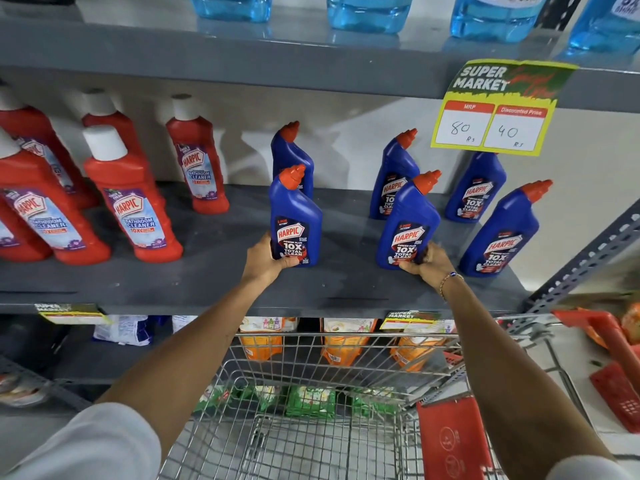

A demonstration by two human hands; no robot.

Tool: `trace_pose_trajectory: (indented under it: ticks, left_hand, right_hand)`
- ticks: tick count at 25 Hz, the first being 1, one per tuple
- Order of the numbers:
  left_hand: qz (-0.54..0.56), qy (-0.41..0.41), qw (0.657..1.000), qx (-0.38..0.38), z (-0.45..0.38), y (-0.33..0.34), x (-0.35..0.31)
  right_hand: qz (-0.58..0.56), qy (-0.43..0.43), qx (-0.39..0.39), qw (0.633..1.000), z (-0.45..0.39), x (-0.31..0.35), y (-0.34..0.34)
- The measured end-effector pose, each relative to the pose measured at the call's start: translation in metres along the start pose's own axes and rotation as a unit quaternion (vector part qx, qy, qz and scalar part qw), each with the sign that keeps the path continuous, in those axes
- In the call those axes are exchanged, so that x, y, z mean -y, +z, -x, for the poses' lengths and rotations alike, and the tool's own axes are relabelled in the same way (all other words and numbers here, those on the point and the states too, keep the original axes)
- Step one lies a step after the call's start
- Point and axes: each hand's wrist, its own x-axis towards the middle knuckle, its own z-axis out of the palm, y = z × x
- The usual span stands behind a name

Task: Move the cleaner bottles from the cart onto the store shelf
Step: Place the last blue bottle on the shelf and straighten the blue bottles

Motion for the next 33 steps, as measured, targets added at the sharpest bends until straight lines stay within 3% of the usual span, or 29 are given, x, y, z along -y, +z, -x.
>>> trace_pose_trajectory:
  ticks: [19,24,27,31,33]
  left_hand:
    - [0.004,-0.007,1.0,0.015,-0.003,-0.004,0.004]
    - [0.012,-0.006,1.0,0.002,-0.001,-0.008,0.006]
    - [0.014,-0.002,1.0,-0.004,0.001,-0.007,0.005]
    - [0.01,0.015,1.0,-0.006,0.002,-0.01,0.005]
    - [0.009,0.015,1.0,0.006,0.004,-0.013,0.005]
  right_hand:
    - [-0.011,-0.01,0.04,0.999,0.003,0.0,0.002]
    - [-0.063,0.016,0.041,0.997,0.002,-0.006,0.002]
    - [-0.07,0.017,-0.011,0.997,0.019,-0.013,0.009]
    - [0.011,-0.019,-0.229,0.973,0.066,-0.015,0.041]
    - [0.038,-0.035,-0.269,0.962,0.083,-0.002,0.065]
